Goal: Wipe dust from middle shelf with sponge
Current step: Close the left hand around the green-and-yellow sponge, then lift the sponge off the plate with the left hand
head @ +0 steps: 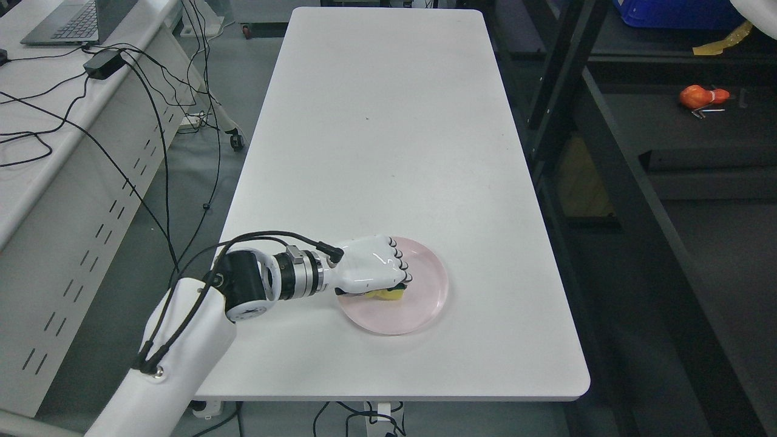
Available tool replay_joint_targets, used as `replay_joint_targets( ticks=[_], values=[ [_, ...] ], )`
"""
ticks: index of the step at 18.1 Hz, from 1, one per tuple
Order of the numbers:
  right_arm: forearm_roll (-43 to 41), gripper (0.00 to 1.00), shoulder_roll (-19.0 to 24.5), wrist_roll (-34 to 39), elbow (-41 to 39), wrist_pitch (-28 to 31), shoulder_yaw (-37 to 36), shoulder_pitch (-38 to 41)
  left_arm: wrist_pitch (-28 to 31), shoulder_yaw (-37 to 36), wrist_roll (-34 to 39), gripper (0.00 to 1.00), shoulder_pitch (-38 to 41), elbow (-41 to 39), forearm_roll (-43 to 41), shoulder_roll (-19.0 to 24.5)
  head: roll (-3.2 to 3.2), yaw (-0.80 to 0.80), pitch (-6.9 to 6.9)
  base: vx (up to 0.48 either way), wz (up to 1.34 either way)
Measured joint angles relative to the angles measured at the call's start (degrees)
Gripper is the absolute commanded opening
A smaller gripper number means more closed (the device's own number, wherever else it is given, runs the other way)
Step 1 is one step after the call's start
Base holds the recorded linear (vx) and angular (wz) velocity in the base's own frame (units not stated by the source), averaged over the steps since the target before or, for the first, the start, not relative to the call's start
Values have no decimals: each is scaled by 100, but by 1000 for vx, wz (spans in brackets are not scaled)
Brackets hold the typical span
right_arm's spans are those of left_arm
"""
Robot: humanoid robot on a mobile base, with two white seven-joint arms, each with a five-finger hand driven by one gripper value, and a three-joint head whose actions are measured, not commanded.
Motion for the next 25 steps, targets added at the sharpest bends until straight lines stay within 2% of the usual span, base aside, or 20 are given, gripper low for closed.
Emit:
replay_joint_targets(
  ticks=[1,4,8,11,15,17,19,25],
  values=[
    [0,100,0,0,0,0,0,0,0,120,0,3,25,6,185,-2,0,0,0,0,-11],
    [0,100,0,0,0,0,0,0,-13,455,-30,3,75,19,928,-27,0,0,0,0,0],
    [1,100,0,0,0,0,0,0,345,977,-145,0,280,75,2613,-241,0,0,0,0,0],
    [2,100,0,0,0,0,0,0,1150,1498,-13,1,611,89,4000,-503,0,0,0,0,0],
    [2,100,0,0,0,0,0,-1,2639,2106,1391,0,924,23,5517,-735,0,0,0,0,0],
    [2,100,0,0,0,0,0,0,2960,2339,1792,0,1127,-60,6146,-826,0,0,0,0,0],
    [2,100,0,0,0,0,0,0,3014,2490,1977,0,1354,-157,6617,-895,0,0,0,0,0],
    [2,100,0,0,0,0,-1,0,2433,2746,2077,0,1996,-426,7377,-1055,0,0,0,0,0]
  ],
)
